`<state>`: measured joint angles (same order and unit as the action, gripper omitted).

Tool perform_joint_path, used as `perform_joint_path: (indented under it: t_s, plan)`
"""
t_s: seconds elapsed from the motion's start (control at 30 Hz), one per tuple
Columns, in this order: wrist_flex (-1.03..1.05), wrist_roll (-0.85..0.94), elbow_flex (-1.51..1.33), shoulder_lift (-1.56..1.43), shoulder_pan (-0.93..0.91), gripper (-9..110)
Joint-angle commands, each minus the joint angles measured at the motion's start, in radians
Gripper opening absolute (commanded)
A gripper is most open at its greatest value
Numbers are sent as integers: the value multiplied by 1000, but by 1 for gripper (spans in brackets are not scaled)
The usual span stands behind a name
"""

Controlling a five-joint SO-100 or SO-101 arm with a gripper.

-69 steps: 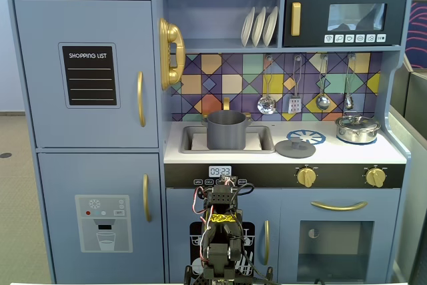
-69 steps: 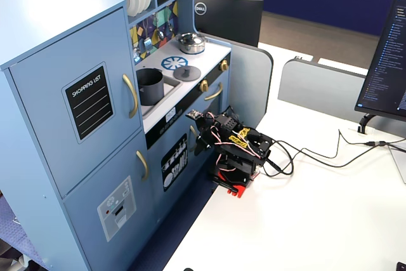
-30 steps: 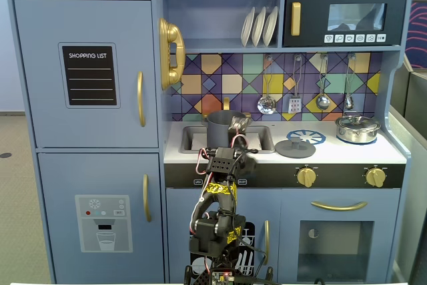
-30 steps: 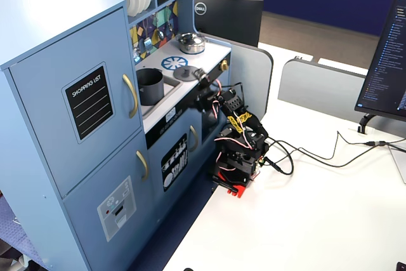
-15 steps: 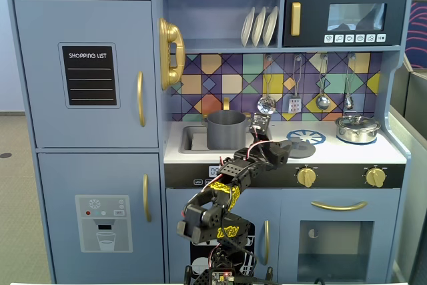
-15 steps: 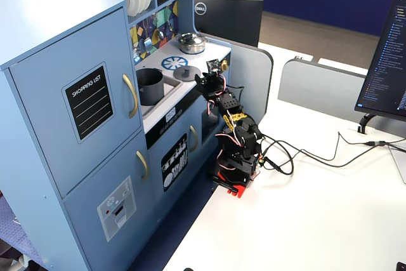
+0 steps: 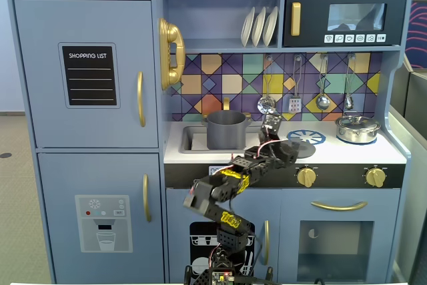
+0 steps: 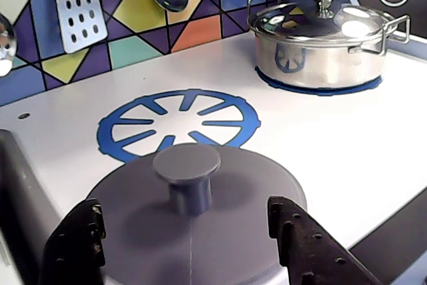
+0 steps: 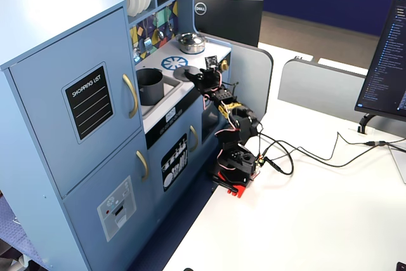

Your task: Pick up the lid from the counter and put it on the gray recipient

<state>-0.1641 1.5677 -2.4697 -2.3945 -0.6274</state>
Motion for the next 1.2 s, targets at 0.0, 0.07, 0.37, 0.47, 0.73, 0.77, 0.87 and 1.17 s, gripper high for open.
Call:
perform_joint_path:
  t_s: [0.0, 0.07, 0.37, 0.47, 0.73, 0.77, 0.87, 1.17]
  plan:
    - [-75, 0, 123, 84, 0, 25]
    - [-97, 3, 146, 129, 5, 25]
    - [-155, 15, 245, 299, 21, 23]
    - [-164, 15, 275, 347, 25, 23]
    - [-196, 20, 331, 442, 28, 22]
    - [-201, 20, 339, 453, 28, 22]
    - [-202, 23, 359, 477, 28, 21]
    - [-206, 38, 368, 515, 43, 5]
